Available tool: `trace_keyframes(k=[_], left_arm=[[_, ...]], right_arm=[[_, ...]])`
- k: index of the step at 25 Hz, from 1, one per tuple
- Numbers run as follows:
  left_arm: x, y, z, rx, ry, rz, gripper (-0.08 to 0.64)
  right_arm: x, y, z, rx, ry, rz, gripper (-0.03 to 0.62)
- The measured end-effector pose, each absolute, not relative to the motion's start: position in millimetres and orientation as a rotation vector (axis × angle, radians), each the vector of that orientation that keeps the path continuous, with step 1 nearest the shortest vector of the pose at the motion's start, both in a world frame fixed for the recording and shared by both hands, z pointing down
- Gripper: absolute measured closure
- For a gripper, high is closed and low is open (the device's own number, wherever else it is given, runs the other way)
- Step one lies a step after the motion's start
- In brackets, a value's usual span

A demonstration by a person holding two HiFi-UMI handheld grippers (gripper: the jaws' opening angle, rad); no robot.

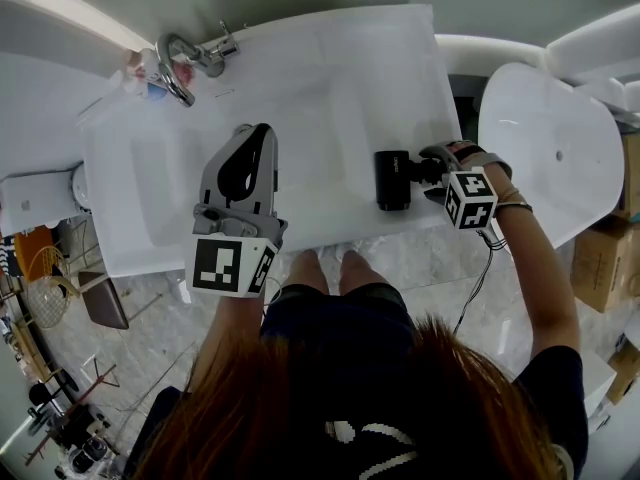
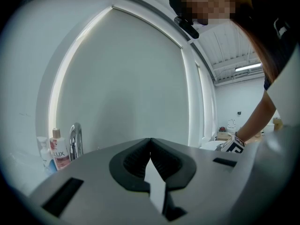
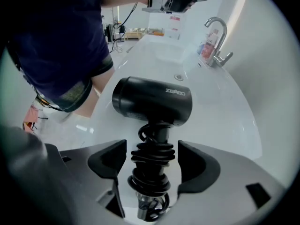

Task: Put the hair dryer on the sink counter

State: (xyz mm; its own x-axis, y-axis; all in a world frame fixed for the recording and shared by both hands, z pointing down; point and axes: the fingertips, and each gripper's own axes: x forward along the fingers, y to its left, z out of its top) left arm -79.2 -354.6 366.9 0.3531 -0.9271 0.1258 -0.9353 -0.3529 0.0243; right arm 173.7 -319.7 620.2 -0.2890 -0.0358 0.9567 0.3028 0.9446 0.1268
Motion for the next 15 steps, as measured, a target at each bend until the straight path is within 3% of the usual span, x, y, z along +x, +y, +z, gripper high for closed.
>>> trace_keyframes(k=[6,7,12,15], left_arm=[[-82,-359,354,2.531,-1.74,0.11,0.541],[-82,-360,351,2.536,-1.742,0.105,0.541],[-81,-369,329,2.562,-1.763,0.07,0.541],[-79,-378,312,2.589,-1.776,0.036,0.541]], right_arm=[[164,-333,555,0.008,-2.045,-0.179,0.245],[157,-342,536,0.085,-2.114,-0.147,0.277],[128,-390,435,0.62,-2.392,-0.085,0.564],[120,-403,384,0.896,-2.518,-0.038,0.575]])
